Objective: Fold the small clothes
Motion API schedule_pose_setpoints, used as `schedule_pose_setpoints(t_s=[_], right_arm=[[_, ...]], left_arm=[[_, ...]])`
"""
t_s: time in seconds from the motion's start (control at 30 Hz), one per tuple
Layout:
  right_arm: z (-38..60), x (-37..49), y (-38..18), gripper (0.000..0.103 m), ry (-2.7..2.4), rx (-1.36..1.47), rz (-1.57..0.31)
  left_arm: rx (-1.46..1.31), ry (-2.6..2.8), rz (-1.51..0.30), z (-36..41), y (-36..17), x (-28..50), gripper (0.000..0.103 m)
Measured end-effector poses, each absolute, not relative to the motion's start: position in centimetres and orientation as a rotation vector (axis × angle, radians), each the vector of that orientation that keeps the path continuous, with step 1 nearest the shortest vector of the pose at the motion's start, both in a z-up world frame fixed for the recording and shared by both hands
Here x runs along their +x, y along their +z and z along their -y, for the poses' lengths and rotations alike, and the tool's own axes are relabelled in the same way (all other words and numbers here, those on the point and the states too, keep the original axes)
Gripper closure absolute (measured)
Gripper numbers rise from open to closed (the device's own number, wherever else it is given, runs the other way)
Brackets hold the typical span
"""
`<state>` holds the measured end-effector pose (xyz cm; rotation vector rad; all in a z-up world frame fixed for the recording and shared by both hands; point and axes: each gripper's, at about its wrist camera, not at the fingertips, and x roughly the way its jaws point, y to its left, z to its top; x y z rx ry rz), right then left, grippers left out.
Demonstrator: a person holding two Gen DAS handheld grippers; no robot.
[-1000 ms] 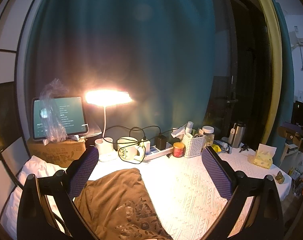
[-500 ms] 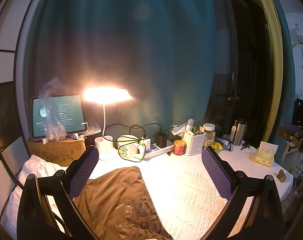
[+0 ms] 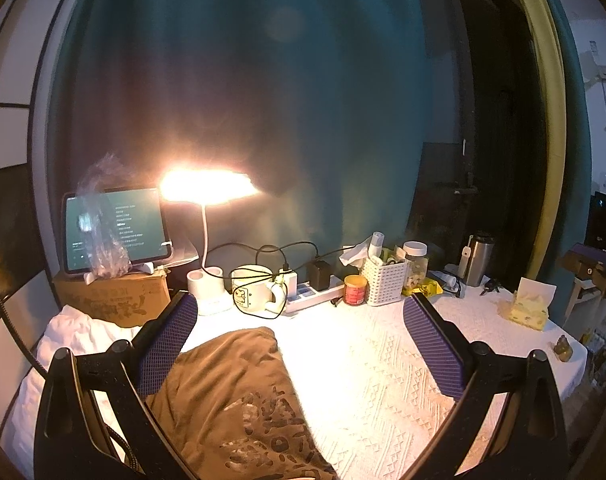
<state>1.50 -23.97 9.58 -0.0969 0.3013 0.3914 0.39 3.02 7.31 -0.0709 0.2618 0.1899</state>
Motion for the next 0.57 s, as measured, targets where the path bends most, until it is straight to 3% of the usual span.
schedule_pose_setpoints(t_s=[0.57], right_arm=[[23.2, 2.7, 9.3, 0.053, 0.407, -0.107, -0.320]], left_arm=[[-0.070, 0.187, -0.254, -3.2, 7.4, 0.7, 0.002]])
